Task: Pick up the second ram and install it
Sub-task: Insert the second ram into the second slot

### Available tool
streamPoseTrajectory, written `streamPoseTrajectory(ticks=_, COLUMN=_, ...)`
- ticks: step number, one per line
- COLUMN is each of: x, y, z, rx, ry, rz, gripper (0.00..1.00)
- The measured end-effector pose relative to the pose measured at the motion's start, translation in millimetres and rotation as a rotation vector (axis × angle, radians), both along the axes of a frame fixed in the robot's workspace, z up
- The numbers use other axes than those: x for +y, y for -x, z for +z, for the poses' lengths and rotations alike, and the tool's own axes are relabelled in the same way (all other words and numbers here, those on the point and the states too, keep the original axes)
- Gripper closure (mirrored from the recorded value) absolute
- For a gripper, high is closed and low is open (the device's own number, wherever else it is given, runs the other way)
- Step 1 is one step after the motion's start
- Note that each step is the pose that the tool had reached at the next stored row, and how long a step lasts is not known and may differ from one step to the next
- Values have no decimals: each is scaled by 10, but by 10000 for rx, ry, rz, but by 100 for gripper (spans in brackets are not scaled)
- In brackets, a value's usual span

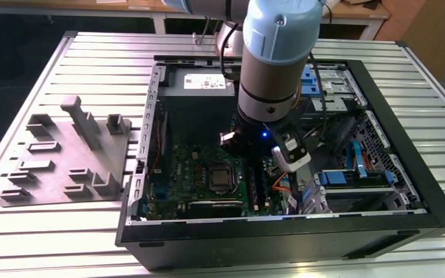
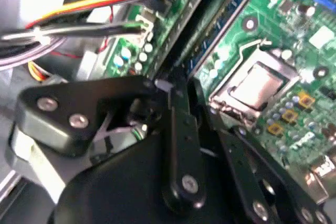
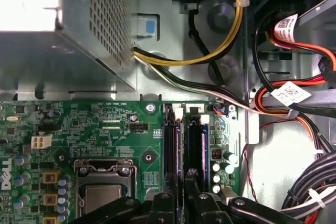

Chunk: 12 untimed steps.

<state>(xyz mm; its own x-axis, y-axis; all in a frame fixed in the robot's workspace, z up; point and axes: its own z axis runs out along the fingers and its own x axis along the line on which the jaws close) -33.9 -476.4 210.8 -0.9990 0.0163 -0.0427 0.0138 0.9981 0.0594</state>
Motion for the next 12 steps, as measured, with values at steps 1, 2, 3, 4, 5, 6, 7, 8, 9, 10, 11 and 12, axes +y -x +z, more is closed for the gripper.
streamPoseTrajectory(ticks=1, x=0, y=0, z=0, rx=0, ry=-1, rz=0, gripper=79)
streamPoseTrajectory(ticks=2, x=0, y=0, z=0, rx=0, ry=-2, rz=0, gripper=79)
streamPoseTrajectory(ticks=3, x=0, y=0, z=2, rx=-1, ry=-3, rz=0, gripper=79)
streamPoseTrajectory(ticks=4, x=-1, y=0, z=15, rx=2, ry=3, rz=1, gripper=79)
streamPoseTrajectory(ticks=5, x=-1, y=0, z=35, rx=1, ry=1, rz=0, gripper=79)
streamPoseTrajectory(ticks=6, x=0, y=0, z=59, rx=0, ry=-2, rz=0, gripper=79)
streamPoseTrajectory(ticks=7, x=0, y=0, z=87, rx=1, ry=-1, rz=0, gripper=79)
streamPoseTrajectory(ticks=8, x=0, y=0, z=116, rx=0, ry=-2, rz=0, gripper=79)
streamPoseTrajectory(ticks=9, x=0, y=0, z=152, rx=0, ry=-2, rz=0, gripper=79)
streamPoseTrajectory(ticks=10, x=0, y=0, z=183, rx=-1, ry=-3, rz=0, gripper=79)
streamPoseTrajectory(ticks=11, x=0, y=0, z=209, rx=0, ry=-2, rz=0, gripper=79)
streamPoseTrajectory(ticks=12, x=0, y=0, z=219, rx=0, ry=-1, rz=0, gripper=79)
